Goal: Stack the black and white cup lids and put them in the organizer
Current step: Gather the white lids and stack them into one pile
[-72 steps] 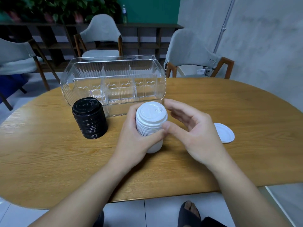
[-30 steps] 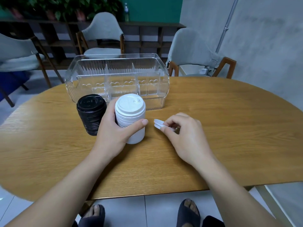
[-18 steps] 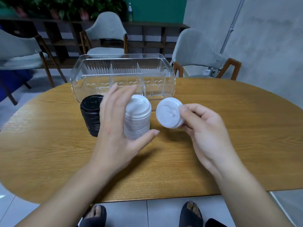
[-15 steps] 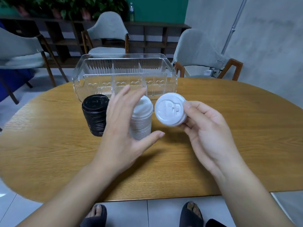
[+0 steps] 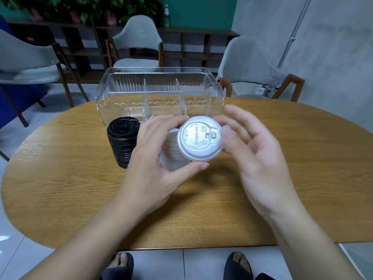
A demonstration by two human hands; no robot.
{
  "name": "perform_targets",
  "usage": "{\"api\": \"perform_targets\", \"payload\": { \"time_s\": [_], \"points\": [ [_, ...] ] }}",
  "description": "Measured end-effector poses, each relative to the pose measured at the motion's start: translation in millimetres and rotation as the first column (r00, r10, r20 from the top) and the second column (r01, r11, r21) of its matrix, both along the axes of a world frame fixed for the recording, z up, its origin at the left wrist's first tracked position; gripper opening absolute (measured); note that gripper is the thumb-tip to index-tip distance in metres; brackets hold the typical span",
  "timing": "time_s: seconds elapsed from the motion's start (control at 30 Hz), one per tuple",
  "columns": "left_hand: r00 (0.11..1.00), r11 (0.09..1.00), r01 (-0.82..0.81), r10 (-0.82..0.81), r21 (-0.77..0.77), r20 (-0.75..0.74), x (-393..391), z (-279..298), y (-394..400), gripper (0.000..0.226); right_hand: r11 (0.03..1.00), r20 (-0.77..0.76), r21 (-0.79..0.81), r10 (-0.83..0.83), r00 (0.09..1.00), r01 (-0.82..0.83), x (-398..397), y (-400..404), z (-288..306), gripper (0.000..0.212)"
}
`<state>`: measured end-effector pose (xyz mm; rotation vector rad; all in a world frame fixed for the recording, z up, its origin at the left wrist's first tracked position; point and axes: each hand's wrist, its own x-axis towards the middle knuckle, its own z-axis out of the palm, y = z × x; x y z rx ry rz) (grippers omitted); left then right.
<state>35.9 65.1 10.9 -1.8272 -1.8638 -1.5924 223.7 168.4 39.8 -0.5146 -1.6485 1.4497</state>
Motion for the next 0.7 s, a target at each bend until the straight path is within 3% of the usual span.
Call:
{"api": "perform_targets", "payload": {
  "time_s": [0.07,0.17,0.27,0.5,0.7],
  "points": [
    [1.000,1.000,-0.013,0.013,-0.006,-0.028,-0.7,-0.4,-1.4,0.075,0.958,0.145,0.287,-0.044,0.989,0.000,3.6,-0.6,2.6,0.081],
    [0.997,0.999,-0.046,0.046,-0.002,-0.059,-0.8,-2.8,-3.6,0.071,0.892,0.264,0.452,-0.108,0.958,-0.024,0.6,-4.8,5.7,0.087],
    [0.997,0.998,-0.060,0.060,-0.002,-0.040,-2.4,-3.3,-5.7,0.077,0.874,0.268,0.485,-0.137,0.953,-0.011,-7.6,-3.8,6.3,0.074],
    [0.977,0.992,-0.014,0.040,-0.122,0.211,-3.7,-19.4,-1.8,0.132,0.925,0.207,0.373,-0.160,0.965,0.073,-28.5,14.6,1.8,0.049],
    [0.873,0.979,0.060,0.044,-0.197,0.485,-15.5,-22.8,15.9,0.130,0.922,0.263,0.385,-0.151,0.953,0.040,-51.4,14.5,-8.4,0.045]
  ]
}}
